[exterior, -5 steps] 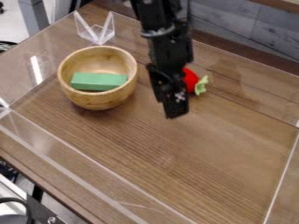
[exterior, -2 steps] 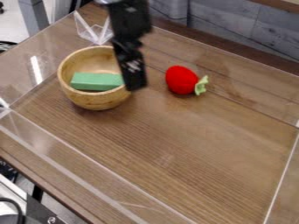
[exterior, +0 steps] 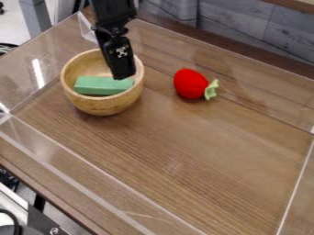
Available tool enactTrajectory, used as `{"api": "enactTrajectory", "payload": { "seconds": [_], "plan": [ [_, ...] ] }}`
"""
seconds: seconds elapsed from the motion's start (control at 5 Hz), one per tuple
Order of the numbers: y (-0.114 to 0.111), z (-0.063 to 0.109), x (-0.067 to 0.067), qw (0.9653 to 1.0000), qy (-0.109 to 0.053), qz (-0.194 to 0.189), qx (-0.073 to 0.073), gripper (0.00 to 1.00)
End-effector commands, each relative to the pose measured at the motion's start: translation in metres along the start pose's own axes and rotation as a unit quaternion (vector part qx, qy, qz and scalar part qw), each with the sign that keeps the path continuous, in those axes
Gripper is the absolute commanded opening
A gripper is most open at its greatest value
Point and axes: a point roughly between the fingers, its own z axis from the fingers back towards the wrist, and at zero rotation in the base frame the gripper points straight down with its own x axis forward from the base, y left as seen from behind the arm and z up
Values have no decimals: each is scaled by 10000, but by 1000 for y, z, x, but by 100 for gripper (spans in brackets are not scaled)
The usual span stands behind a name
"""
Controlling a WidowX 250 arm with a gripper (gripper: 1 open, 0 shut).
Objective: Remove the green stick from the brown bowl and put it on the table
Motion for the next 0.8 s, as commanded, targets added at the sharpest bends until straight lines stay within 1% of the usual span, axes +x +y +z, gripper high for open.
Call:
{"api": "enactTrajectory", "payload": {
  "seconds": [0.0,0.2,0.6],
  "plan": [
    [11,15,0,9996,-35,-170,203,100],
    [19,17,-3,9994,42,-282,204,100],
    [40,32,9,9995,131,-50,276,100]
  ]
}}
